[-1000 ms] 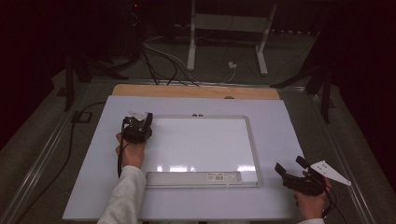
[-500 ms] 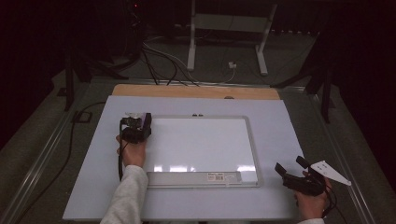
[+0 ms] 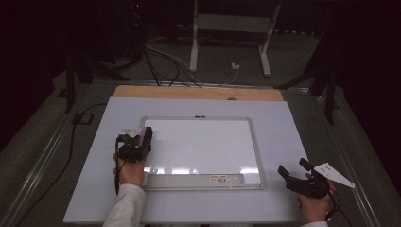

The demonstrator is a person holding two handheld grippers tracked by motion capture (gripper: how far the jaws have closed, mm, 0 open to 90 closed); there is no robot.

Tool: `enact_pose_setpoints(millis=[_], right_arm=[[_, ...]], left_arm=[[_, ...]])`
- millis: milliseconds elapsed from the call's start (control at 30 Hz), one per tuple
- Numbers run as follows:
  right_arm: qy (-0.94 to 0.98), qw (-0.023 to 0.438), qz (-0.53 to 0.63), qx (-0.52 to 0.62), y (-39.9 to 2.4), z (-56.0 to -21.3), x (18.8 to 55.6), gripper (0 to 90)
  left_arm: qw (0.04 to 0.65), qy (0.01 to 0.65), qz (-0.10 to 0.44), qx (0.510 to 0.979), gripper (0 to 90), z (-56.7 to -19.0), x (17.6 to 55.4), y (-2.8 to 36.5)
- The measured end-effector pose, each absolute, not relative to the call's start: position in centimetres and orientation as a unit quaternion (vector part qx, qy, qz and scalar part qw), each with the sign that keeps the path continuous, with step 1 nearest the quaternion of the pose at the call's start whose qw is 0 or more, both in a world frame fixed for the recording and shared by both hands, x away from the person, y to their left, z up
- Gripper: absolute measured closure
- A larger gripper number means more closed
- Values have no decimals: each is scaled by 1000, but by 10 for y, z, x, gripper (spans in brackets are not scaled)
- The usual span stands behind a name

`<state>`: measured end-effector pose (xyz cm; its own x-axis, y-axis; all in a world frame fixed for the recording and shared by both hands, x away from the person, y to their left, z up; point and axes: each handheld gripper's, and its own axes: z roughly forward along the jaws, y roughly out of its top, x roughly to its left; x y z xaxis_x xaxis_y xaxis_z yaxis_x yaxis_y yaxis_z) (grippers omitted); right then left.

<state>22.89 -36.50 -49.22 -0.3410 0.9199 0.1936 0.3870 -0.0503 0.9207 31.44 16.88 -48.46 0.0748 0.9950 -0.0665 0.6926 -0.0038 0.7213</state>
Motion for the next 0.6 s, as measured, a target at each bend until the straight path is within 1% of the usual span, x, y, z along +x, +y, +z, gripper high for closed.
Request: enact_pose_setpoints(millis=[233,433,600], right_arm=[[638,260,513,513,-365,-492,229,8],[637,260,514,513,-365,-491,228,8],[636,259,514,514,-366,-491,228,8]], left_arm=[[310,642,250,655,640,-490,283,168],[312,648,246,650,640,-491,266,172],[310,646,251,651,639,-492,254,167]])
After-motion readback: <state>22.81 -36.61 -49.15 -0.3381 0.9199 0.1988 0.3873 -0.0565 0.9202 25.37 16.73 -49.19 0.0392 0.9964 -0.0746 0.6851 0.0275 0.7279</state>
